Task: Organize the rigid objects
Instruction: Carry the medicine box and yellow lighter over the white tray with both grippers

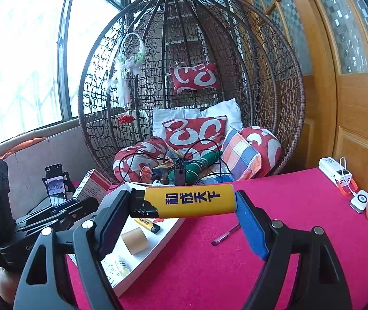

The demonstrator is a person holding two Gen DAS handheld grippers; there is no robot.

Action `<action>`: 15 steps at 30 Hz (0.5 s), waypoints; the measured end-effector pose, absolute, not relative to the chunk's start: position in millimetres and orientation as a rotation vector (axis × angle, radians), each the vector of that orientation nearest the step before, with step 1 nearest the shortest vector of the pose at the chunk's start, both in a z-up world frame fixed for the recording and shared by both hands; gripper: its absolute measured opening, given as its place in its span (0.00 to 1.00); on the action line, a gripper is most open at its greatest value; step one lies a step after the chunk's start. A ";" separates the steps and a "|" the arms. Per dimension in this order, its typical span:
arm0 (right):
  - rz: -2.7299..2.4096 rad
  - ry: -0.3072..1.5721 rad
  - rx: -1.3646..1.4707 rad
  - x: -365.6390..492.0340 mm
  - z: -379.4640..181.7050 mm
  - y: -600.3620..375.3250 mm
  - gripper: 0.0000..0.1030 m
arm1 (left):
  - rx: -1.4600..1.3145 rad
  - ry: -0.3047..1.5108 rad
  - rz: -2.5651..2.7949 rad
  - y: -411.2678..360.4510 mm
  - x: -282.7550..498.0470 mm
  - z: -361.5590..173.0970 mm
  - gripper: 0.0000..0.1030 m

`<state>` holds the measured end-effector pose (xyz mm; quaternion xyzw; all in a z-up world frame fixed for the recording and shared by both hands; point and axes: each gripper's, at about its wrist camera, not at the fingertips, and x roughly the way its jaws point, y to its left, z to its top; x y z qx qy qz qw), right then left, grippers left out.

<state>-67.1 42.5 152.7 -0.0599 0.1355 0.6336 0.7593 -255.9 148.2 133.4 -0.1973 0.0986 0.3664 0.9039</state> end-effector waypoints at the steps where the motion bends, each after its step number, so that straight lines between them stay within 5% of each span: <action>1: 1.384 0.296 -0.137 -69.2 152.4 45.7 0.78 | -0.412 0.203 0.762 149.8 -258.3 132.7 0.31; 15: 1.461 0.347 -0.228 -105.5 136.7 103.3 0.79 | -0.547 0.236 0.860 197.8 -290.2 98.2 0.31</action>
